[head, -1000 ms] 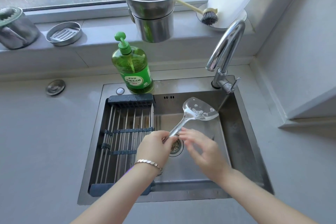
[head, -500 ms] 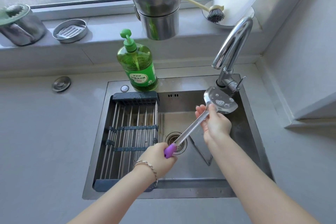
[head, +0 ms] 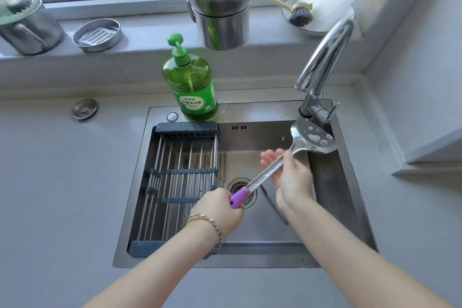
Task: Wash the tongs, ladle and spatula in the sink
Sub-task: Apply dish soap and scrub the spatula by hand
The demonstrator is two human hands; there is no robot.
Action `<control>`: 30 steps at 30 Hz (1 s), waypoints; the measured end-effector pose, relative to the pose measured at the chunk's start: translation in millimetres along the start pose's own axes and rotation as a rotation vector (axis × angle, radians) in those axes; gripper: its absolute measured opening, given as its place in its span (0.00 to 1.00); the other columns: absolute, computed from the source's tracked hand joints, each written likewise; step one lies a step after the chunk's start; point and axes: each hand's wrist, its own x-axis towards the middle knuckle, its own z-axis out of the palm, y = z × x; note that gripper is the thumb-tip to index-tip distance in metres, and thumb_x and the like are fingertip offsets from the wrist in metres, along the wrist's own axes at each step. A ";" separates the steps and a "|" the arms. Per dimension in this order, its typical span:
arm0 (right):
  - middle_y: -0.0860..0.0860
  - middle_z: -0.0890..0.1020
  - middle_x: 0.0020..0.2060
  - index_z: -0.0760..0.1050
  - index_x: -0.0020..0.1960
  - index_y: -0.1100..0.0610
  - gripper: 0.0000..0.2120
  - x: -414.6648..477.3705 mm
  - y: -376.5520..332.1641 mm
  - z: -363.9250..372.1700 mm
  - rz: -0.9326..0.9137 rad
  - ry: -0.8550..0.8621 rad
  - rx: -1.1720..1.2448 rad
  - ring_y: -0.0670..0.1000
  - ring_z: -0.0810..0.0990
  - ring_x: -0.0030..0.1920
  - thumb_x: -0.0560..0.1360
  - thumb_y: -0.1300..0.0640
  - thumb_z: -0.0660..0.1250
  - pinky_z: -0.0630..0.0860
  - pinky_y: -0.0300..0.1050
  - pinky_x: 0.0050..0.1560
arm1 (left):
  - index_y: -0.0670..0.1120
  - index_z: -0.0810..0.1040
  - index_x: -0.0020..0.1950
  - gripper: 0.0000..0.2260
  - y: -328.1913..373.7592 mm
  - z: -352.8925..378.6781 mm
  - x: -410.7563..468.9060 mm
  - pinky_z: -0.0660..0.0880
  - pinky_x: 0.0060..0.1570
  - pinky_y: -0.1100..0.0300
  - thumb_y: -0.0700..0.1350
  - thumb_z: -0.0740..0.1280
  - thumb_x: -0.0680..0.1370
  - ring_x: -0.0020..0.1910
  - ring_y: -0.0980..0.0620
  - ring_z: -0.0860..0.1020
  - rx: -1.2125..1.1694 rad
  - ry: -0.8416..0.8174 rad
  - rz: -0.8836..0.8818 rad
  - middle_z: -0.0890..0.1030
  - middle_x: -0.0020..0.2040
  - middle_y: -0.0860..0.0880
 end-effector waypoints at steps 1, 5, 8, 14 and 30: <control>0.58 0.80 0.37 0.72 0.43 0.63 0.12 -7.5 10.4 -2.1 0.044 -0.047 -0.039 0.49 0.83 0.30 0.81 0.60 0.55 0.81 0.39 0.34 | 0.46 0.72 0.39 0.12 2.5 -0.7 0.4 0.71 0.36 0.60 0.53 0.61 0.76 0.32 0.47 0.73 0.007 0.008 -0.001 0.73 0.32 0.50; 0.59 0.80 0.38 0.72 0.44 0.65 0.10 -11.6 12.1 -4.7 0.103 -0.170 -0.086 0.49 0.84 0.31 0.80 0.62 0.56 0.82 0.41 0.36 | 0.46 0.73 0.44 0.09 4.1 -4.6 2.7 0.74 0.37 0.58 0.51 0.62 0.76 0.34 0.48 0.75 0.042 0.023 -0.017 0.74 0.35 0.50; 0.60 0.79 0.38 0.71 0.43 0.65 0.10 4.1 -1.4 0.1 0.046 -0.038 0.094 0.49 0.83 0.29 0.81 0.62 0.56 0.82 0.40 0.34 | 0.48 0.73 0.45 0.07 4.9 -7.8 3.5 0.77 0.41 0.58 0.50 0.62 0.75 0.36 0.48 0.76 0.098 0.022 -0.016 0.76 0.38 0.49; 0.57 0.82 0.35 0.73 0.44 0.65 0.08 -7.1 10.0 -3.4 0.118 -0.197 -0.056 0.50 0.84 0.32 0.79 0.64 0.58 0.81 0.41 0.34 | 0.47 0.72 0.45 0.06 4.8 -11.5 2.0 0.79 0.46 0.55 0.49 0.62 0.75 0.41 0.46 0.80 0.088 0.012 -0.035 0.77 0.40 0.48; 0.58 0.81 0.40 0.73 0.44 0.64 0.07 -2.8 13.0 -15.2 0.140 -0.188 -0.060 0.47 0.84 0.33 0.79 0.65 0.58 0.81 0.38 0.35 | 0.48 0.71 0.42 0.05 4.7 -13.5 2.6 0.77 0.43 0.58 0.48 0.61 0.75 0.35 0.48 0.74 0.199 0.012 0.000 0.73 0.35 0.50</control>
